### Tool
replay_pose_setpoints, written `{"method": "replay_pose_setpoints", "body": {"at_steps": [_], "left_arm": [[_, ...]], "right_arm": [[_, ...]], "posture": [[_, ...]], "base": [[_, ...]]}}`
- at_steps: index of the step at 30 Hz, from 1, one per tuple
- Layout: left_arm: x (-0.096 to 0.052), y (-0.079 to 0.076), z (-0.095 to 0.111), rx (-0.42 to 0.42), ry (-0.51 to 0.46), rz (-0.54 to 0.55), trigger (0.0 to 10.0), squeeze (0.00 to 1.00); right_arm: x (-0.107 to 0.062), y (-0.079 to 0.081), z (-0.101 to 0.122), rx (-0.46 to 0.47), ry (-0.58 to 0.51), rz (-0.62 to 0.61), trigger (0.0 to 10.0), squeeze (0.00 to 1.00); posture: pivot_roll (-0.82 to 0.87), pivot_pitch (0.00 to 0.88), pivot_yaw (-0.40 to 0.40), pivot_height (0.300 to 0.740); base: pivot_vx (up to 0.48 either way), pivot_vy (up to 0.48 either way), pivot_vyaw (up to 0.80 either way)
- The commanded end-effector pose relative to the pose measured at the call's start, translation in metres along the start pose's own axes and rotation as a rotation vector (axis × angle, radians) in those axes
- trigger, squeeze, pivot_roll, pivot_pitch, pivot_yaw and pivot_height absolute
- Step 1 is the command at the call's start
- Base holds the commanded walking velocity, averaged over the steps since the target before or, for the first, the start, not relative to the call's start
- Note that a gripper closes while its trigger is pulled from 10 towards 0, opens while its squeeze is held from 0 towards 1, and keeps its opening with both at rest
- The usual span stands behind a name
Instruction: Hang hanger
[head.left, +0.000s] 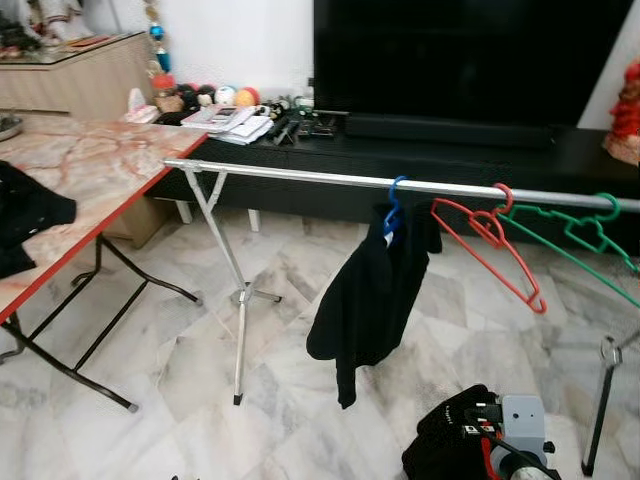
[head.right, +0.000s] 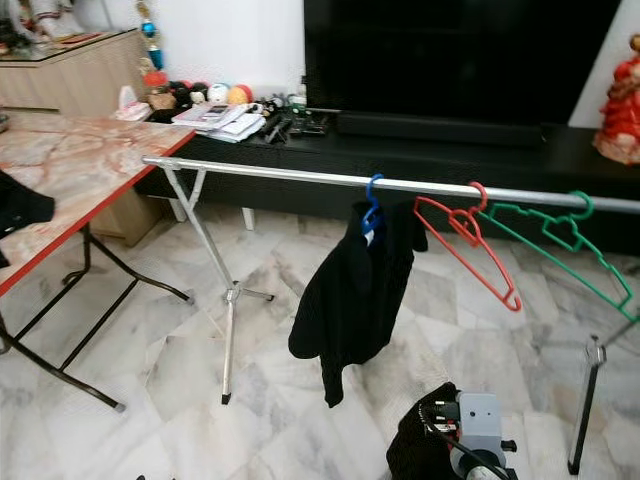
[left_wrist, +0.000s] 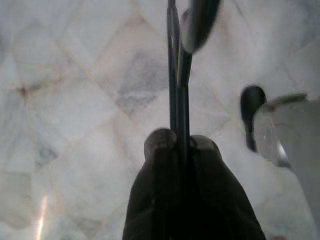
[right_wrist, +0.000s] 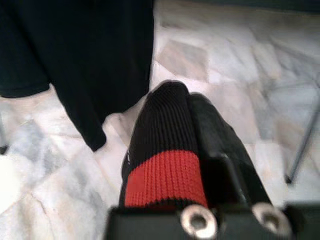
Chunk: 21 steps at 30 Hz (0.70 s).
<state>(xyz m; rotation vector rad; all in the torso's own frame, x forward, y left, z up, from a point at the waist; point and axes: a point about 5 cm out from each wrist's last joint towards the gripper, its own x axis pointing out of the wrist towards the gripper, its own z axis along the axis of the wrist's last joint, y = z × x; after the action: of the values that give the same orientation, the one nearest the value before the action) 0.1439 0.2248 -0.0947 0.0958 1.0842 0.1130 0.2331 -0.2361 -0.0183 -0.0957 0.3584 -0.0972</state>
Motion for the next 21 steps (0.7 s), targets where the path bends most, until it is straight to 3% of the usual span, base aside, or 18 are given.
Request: {"method": "replay_pose_setpoints", "body": {"at_steps": [1, 7, 21], "left_arm": [[-0.0008, 0.0065, -0.003, 0.003, 0.009, 0.016, 10.0, 0.0], [-0.0009, 0.0069, -0.0029, 0.004, 0.01, 0.015, 10.0, 0.0], [-0.0009, 0.0072, -0.0029, 0.005, 0.01, 0.014, 10.0, 0.0]], "right_arm": [[0.0031, 0.0023, 0.0058, 0.009, -0.025, 0.002, 10.0, 0.0], [0.0033, 0.0026, 0.0062, 0.01, -0.028, 0.0, 10.0, 0.0], [0.0037, 0.0029, 0.007, 0.003, -0.033, 0.003, 10.0, 0.0]], "posture": [[0.01, 0.0, 0.024, 0.74], [0.01, 0.0, 0.026, 0.74], [0.01, 0.0, 0.026, 0.74]], "base": [[0.0, 0.352, 0.0], [0.0, 0.356, -0.7], [0.0, 0.356, 0.0]]}}
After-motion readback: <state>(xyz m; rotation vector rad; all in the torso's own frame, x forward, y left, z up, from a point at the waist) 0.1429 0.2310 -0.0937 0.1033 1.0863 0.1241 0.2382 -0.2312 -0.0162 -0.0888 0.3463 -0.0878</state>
